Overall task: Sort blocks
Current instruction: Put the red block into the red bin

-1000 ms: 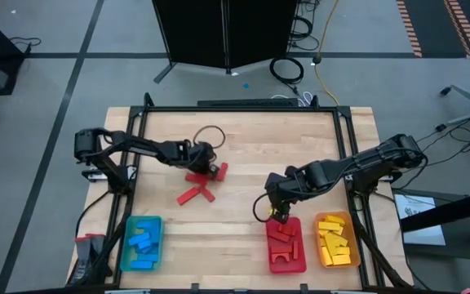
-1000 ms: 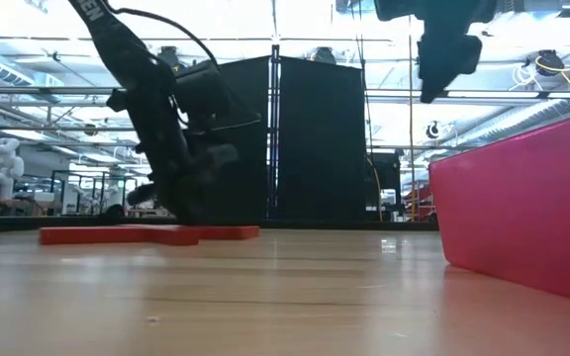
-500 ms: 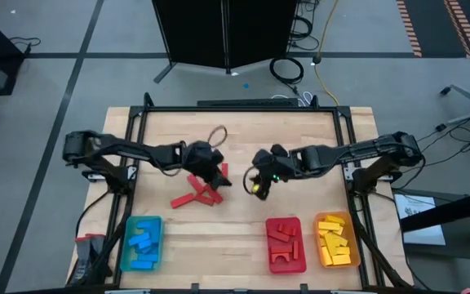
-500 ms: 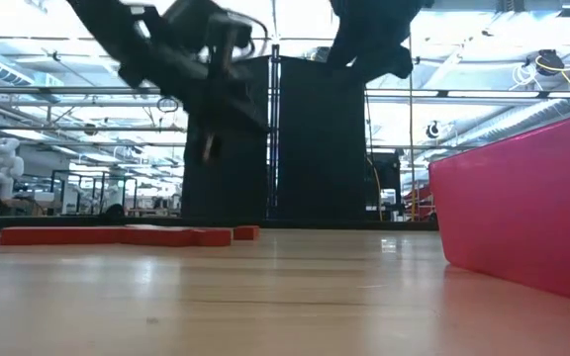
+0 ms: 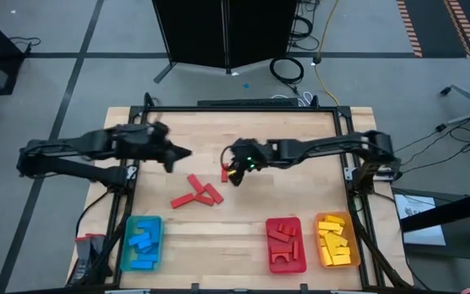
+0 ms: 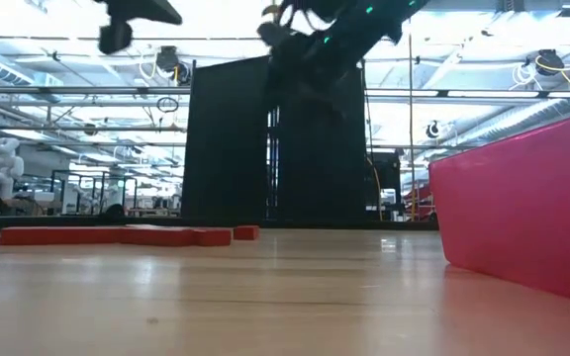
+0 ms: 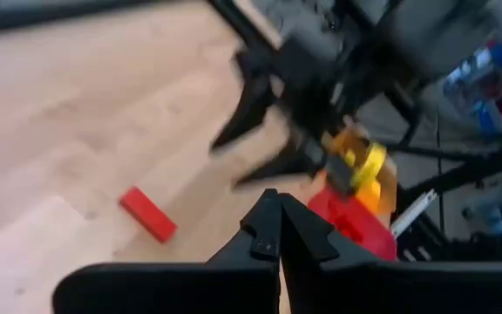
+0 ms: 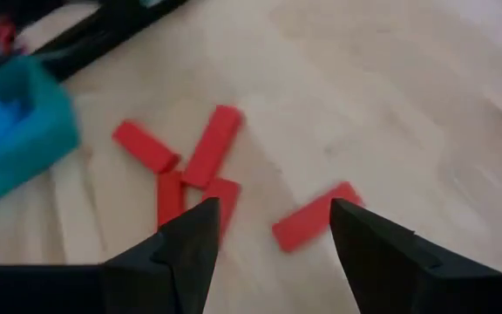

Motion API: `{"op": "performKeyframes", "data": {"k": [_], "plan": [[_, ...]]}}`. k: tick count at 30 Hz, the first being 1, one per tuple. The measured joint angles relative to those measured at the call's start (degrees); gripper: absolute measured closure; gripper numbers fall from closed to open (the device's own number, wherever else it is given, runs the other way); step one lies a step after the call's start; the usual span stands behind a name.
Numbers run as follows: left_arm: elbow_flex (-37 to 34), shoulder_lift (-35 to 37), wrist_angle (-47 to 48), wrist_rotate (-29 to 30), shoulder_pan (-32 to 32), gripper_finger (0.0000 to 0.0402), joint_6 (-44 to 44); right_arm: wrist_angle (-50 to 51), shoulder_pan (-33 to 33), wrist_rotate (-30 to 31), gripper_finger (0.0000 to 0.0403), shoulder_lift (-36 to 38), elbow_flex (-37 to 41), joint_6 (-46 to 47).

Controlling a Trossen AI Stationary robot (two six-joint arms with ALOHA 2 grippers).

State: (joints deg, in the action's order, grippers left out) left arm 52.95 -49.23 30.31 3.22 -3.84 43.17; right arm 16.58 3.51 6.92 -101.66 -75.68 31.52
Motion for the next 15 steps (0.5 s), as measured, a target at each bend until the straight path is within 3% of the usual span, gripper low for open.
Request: {"op": "performKeyframes", "data": {"k": [2, 8, 15], "plan": [[0.00, 3.18, 1.33, 2.56, 1.28, 0.0402, 0.14, 0.81, 0.22, -1.91, 0.0190, -2.73, -1.63, -4.97], [0.02, 8.17, 7.98, 7.30, 4.55, 0.0402, 3.03, 17.35, -0.15, -2.12, 0.0167, -12.08, -12.18, -29.25], [0.02, 8.05, 9.86, 7.54, 5.94, 0.0402, 3.01, 31.18, -0.99, 9.75, 0.0108, -25.29, -29.72, -51.60]]}}
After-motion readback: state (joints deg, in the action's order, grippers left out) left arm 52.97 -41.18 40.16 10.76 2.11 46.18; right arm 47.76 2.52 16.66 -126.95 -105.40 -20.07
